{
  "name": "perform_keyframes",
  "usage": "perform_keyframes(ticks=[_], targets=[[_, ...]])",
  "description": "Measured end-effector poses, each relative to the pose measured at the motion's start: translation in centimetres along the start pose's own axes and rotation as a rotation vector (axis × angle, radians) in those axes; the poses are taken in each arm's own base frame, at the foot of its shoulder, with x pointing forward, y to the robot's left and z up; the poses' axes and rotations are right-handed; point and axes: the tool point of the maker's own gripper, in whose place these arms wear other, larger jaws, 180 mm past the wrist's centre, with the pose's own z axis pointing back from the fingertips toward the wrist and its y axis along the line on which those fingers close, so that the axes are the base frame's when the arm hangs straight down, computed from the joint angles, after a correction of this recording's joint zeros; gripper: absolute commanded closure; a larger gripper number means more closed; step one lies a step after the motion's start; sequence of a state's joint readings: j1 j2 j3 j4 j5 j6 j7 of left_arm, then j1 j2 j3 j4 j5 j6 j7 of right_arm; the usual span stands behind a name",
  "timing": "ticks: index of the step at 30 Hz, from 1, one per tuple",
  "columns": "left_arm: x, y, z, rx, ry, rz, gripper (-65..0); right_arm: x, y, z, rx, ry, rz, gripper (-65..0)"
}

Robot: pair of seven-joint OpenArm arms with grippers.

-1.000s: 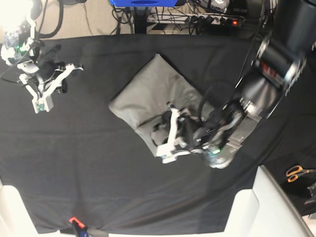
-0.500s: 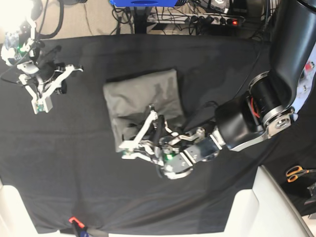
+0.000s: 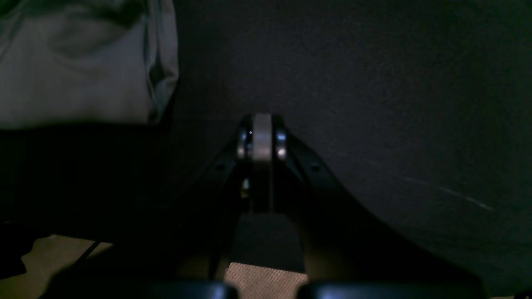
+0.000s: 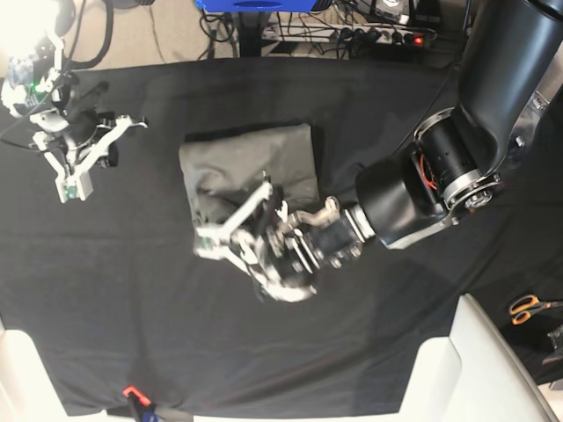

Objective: Fold the T-shirt properly
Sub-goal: 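Grasp the folded shirt edge with the left gripper and tuck it under, then smooth the folded shirt flat with the left gripper and withdraw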

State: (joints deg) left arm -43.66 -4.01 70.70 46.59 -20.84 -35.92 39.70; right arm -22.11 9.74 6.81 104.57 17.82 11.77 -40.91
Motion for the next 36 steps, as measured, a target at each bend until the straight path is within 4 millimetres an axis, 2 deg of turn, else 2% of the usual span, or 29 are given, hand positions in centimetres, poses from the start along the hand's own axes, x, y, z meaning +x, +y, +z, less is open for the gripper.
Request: perform_keyframes(ticks=[3, 9, 13, 17, 28, 36], targets=[[-0.5, 0.5, 0.2, 0.010, 0.006, 0.019, 0.0, 0.0, 0.0, 0.0, -0.001, 0.000, 0.000, -0.2], [-0.2, 0.5, 0.2, 0.011, 0.004, 0.014, 0.0, 0.2, 0.0, 0.0, -0.001, -0.005, 0.001, -0.2], [0.6, 0.9, 0.0, 0.059, 0.043, -0.072, 0.0, 0.2, 0.0, -0.1, 0.001, -0.006, -0.001, -0.2], [2.1, 0.2, -0.5, 0.063, 0.039, -0.114, 0.0, 0.1, 0.0, 0.0, 0.000, -0.001, -0.002, -0.2], [2.4, 0.3, -0.4, 0.065, 0.040, -0.115, -1.0, 0.0, 0.0, 0.0, 0.000, 0.001, -0.002, -0.2], [2.9, 2.1, 0.7, 0.099, 0.037, -0.124, -44.4, 0.0, 0.1, 0.0, 0.001, 0.001, -0.002, -0.2]])
